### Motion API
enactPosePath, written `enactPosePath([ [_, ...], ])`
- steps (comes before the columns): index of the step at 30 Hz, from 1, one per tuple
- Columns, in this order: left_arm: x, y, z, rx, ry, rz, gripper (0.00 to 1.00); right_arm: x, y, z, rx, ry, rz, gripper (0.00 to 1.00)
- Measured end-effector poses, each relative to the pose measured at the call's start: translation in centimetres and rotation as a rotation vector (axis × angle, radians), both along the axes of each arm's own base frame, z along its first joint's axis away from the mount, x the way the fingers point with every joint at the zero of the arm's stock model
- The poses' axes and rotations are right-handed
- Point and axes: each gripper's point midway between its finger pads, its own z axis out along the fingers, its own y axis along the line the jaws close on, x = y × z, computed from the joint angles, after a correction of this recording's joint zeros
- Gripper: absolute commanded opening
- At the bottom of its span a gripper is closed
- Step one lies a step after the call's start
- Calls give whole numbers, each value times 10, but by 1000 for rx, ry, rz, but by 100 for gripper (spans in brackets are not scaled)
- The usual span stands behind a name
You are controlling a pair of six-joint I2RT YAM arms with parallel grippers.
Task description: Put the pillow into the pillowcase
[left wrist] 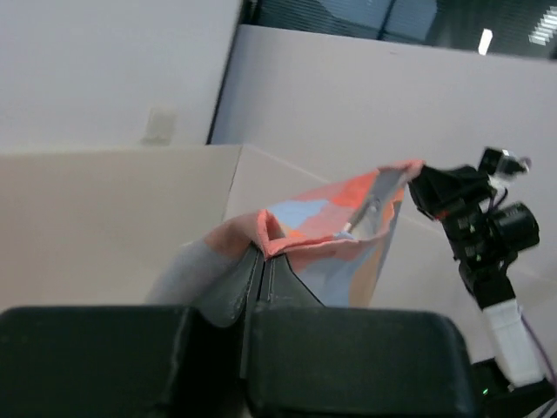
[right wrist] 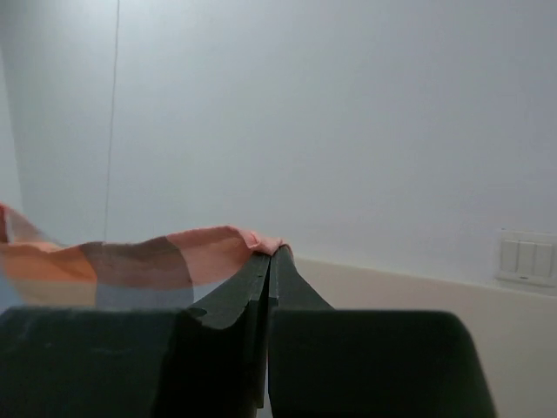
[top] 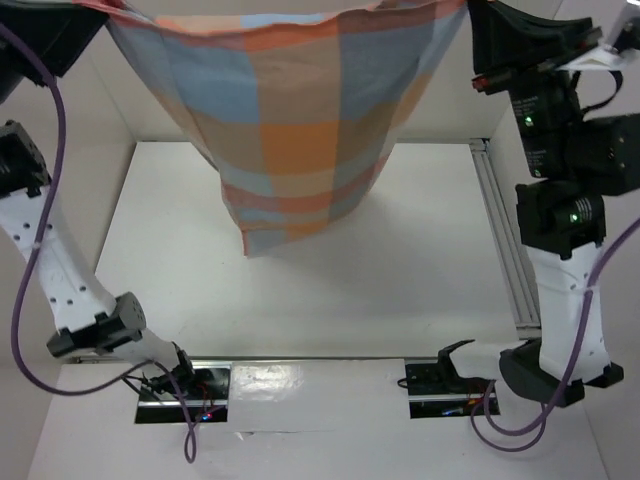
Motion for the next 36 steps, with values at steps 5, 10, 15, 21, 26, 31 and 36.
enactPosePath([
  [5,-50,-50,-2,97,-117,-81,0,-3,-13,-16,27,13,-42,0],
  [10,5,-54,-66,101,66,-158,0,65,8,-113,-35,252,-50,0],
  [15,115,-28,-157,-14,412,-188,0,138,33,-201,-94,480,-47,0],
  [21,131,16,-114,-57,365,-110,0,149,42,-150,-71,397,-5,0],
  [26,45,17,-35,38,88,-39,0,114,32,-92,-12,252,9,0],
  [31,-32,-25,-12,142,-51,-39,0,94,12,-77,8,224,-63,0],
  [36,-75,-54,-8,216,-145,-70,0,105,9,-103,0,293,-103,0],
])
